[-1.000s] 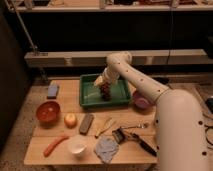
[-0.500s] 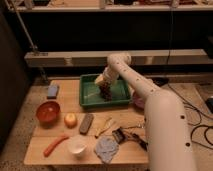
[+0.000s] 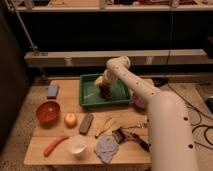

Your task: Place grapes in metal cup

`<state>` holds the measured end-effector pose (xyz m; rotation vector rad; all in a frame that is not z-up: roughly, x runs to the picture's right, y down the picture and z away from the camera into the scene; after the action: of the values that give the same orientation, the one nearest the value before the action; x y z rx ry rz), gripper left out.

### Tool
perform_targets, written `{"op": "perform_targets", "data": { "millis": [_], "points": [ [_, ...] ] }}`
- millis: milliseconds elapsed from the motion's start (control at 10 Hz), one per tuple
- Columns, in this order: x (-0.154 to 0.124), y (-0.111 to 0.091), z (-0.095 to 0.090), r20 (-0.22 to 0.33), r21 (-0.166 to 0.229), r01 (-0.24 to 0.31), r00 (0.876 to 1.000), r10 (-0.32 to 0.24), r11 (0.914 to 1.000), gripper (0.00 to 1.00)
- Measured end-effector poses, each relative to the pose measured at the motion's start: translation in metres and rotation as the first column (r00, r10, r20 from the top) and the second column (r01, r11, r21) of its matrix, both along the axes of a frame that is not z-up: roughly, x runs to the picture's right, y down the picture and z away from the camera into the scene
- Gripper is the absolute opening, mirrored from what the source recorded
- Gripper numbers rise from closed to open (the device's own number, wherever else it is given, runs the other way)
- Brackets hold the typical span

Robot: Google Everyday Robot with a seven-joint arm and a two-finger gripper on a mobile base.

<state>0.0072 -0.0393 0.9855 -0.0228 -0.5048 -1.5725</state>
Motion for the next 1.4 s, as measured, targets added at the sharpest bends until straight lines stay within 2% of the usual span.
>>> {"op": "perform_targets", "data": {
  "millis": [300, 400, 500, 800, 1000, 1200, 1400],
  "points": [
    [-0.001, 0.003, 0.008, -0.008, 0.005, 0.005, 1.000, -0.005, 1.0000, 0.79],
    [-0.004, 0.003, 0.009, -0.002, 0.001, 0.009, 1.000, -0.009, 1.0000, 0.75],
    [-0.008, 0.002, 0.010, 0.012, -0.007, 0.011, 1.000, -0.011, 0.9999, 0.62],
    [-0.012, 0.000, 0.009, 0.059, -0.020, 0.007, 0.998, -0.006, 0.9998, 0.34],
    [-0.023, 0.001, 0.007, 0.088, -0.027, 0.035, 0.996, -0.032, 0.9990, 0.12],
    [-0.029, -0.003, -0.004, 0.101, -0.012, 0.075, 0.992, -0.073, 0.9971, 0.00],
    [-0.029, -0.024, -0.024, 0.128, 0.011, 0.061, 0.990, -0.062, 0.9981, 0.00]
  ]
}}
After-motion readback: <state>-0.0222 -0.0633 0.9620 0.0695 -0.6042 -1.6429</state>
